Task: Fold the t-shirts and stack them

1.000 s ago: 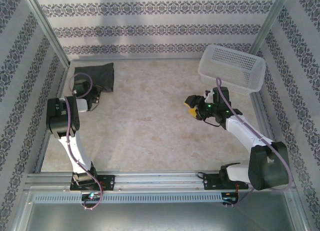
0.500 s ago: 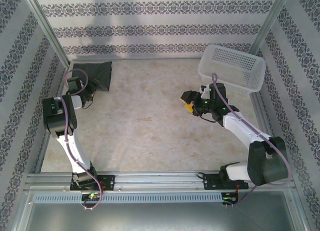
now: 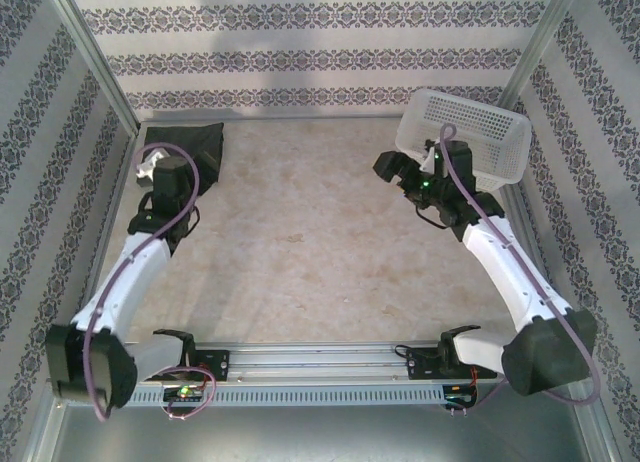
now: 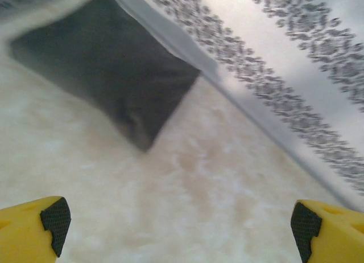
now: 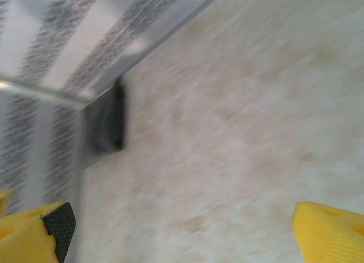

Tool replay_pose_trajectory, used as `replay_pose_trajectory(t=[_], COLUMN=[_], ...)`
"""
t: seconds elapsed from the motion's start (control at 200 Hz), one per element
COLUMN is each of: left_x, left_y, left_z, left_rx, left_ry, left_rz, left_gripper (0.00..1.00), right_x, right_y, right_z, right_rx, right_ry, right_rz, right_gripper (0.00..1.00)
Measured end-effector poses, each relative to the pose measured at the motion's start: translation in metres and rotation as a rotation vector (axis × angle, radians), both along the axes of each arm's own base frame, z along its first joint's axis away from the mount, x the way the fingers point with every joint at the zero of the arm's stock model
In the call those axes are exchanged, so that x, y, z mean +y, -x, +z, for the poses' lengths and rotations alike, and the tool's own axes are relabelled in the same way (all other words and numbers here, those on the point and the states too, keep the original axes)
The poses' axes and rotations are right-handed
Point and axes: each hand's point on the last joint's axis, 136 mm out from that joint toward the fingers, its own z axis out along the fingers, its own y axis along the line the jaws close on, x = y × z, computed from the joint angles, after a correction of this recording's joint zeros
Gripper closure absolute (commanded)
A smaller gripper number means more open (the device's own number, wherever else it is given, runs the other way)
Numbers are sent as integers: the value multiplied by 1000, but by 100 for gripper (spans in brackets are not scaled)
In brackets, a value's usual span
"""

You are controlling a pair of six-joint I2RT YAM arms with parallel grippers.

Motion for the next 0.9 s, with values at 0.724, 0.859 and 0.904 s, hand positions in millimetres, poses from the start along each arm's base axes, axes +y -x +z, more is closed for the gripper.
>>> replay_pose_trajectory(t=[0.724, 0.859, 0.904], left_x=[42, 49, 44], left_y=[11, -12, -14], left_z=[-170, -165, -159], left_rx=[272, 185, 119], left_ry=[-540, -506, -507], left_rz=[-185, -189, -209], left_gripper=[0, 0, 0], right_x=[-128, -121, -122], right_y=[-9, -26, -32], right_z=[-176, -169, -161], right_rx=[-42, -125, -176], right_ry=[888, 892, 871], right_rz=[-183, -138, -150], right_gripper=[2, 2, 2])
